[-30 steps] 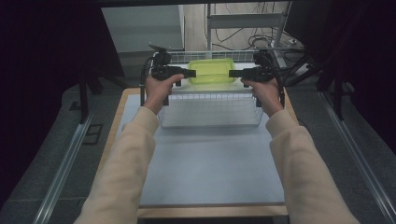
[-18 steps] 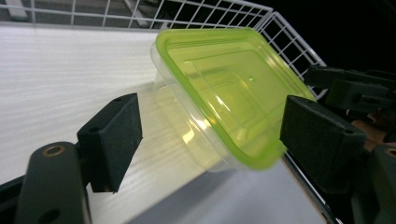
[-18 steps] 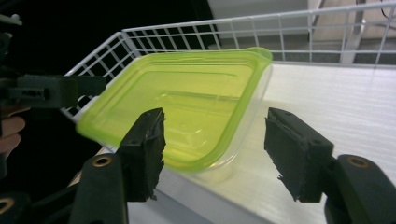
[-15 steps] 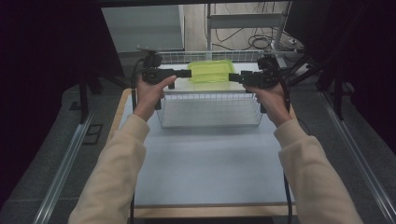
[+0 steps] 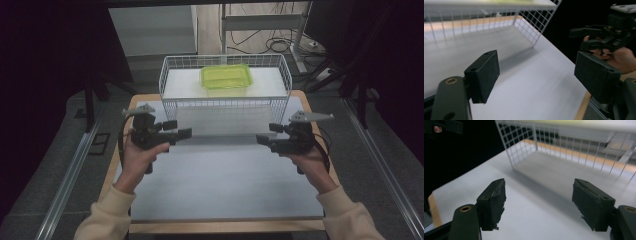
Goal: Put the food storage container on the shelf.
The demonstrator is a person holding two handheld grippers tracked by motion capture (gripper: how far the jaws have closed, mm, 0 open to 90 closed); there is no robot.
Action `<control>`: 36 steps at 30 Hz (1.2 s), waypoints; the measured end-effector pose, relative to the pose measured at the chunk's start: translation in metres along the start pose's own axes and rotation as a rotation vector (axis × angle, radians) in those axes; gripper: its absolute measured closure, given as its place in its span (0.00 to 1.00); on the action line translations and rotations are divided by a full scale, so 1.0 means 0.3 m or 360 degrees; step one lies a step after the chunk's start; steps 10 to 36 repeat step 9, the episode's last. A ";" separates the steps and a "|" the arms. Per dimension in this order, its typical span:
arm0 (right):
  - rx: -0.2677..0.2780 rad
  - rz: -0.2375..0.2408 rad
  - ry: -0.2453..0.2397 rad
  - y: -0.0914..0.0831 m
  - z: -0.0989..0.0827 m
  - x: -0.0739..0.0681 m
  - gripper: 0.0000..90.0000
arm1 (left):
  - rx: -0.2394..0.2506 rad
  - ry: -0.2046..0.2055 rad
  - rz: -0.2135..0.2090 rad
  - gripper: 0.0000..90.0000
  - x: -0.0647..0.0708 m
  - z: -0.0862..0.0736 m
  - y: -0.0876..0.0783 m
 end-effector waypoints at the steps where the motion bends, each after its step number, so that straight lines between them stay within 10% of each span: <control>1: -0.0007 0.0004 0.0005 -0.007 -0.036 -0.001 0.30 | -0.0013 0.0000 -0.0003 0.22 -0.001 -0.030 0.002; 6: -0.0025 -0.0003 0.0021 -0.016 -0.103 0.007 0.29 | -0.0059 0.0022 0.0044 0.22 -0.010 -0.108 0.025; 36: -0.0016 0.0009 0.0020 -0.013 -0.111 0.003 0.27 | -0.0071 0.0039 0.0049 0.22 -0.009 -0.114 0.030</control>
Point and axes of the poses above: each handheld gripper's, and its own axes: y roughly forward along the jaws, z roughly out of its top, x roughly to its right, the point moved 1 cm from there along y, roughly forward along the jaws
